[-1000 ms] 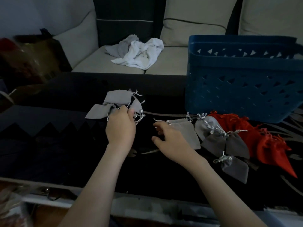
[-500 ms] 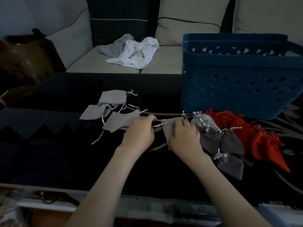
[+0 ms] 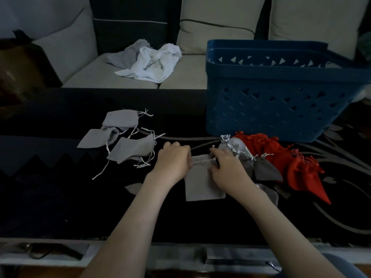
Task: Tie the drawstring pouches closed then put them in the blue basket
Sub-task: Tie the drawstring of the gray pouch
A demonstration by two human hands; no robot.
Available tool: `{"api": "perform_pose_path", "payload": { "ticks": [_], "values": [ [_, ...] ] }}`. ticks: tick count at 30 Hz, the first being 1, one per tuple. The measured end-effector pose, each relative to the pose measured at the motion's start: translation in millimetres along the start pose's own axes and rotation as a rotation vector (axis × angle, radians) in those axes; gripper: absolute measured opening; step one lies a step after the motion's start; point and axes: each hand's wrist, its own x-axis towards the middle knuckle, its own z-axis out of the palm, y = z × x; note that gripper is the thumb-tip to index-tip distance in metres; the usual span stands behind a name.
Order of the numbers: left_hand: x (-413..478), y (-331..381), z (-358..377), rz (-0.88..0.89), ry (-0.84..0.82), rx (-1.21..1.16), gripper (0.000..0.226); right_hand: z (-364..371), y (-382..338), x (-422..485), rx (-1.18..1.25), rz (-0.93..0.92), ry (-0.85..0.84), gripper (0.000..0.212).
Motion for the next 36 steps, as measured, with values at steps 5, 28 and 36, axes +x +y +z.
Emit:
{"api": "perform_pose_path", "payload": {
  "ticks": [5,28,36],
  "values": [
    [-3.9,18.5,-13.4,0.095,0.179,-0.020,0.013,-6.4,5.6,1.9,0.065,-0.064,0.106,0.016],
    [-0.9,55.4,-31.7,-0.071,-0.003,-0.440,0.049,-71.3,43.1,-7.3,0.646,0.021,0.139,0.025],
    [1.9,49.9,-28.6,-0.136,-0.023,-0.726,0.051,-77.2,49.0,-5.3,0.413,-0.012,0.234,0.014]
  ]
}}
